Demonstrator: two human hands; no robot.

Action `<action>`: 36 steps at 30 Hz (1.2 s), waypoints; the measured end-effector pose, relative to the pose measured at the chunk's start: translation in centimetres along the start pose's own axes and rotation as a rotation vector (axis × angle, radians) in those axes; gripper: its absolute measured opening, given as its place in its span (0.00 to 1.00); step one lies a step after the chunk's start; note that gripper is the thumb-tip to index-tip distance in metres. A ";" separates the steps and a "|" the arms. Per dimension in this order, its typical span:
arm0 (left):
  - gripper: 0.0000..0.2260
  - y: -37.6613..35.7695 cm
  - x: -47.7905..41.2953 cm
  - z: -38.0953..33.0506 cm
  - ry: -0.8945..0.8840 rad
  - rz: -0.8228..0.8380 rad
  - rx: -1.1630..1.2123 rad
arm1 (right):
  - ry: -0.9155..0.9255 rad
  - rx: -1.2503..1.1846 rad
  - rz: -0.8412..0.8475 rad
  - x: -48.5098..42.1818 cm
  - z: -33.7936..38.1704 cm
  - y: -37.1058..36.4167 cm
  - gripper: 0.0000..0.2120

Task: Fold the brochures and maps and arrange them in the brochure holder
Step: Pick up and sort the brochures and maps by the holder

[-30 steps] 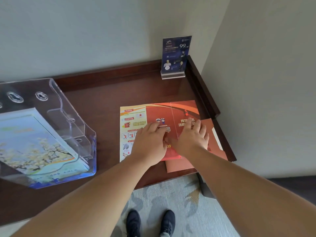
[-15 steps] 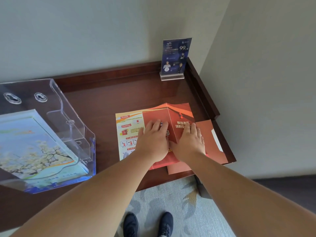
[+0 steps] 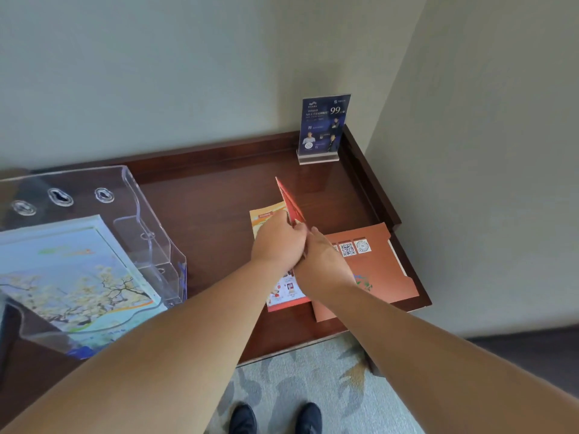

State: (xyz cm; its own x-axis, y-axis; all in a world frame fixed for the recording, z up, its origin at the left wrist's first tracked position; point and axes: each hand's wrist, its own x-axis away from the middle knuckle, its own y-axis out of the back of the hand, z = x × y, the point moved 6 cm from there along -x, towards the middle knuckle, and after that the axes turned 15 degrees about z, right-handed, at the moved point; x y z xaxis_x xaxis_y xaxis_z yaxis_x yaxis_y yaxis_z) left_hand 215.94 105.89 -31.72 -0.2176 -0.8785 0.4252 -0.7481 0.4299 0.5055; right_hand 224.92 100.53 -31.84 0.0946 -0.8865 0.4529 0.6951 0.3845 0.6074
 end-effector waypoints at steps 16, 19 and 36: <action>0.07 2.1 2.0 1.6 0.004 -0.058 0.427 | -0.154 -0.850 -0.061 -1.1 -1.8 1.5 0.07; 0.06 2.7 2.1 1.9 0.002 -0.152 0.237 | -0.147 -0.843 -0.073 -1.1 -1.7 1.4 0.08; 0.18 3.7 4.7 10.1 0.200 -0.226 0.062 | 0.034 0.111 0.129 -0.4 1.2 -3.2 0.25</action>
State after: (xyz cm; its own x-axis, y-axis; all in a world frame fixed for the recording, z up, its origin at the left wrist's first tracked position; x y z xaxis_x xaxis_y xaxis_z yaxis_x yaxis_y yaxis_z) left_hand 205.83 101.28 -35.43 0.0817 -0.8893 0.4499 -0.8016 0.2096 0.5600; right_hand 221.80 100.00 -33.22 0.2030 -0.8354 0.5108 0.5932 0.5200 0.6146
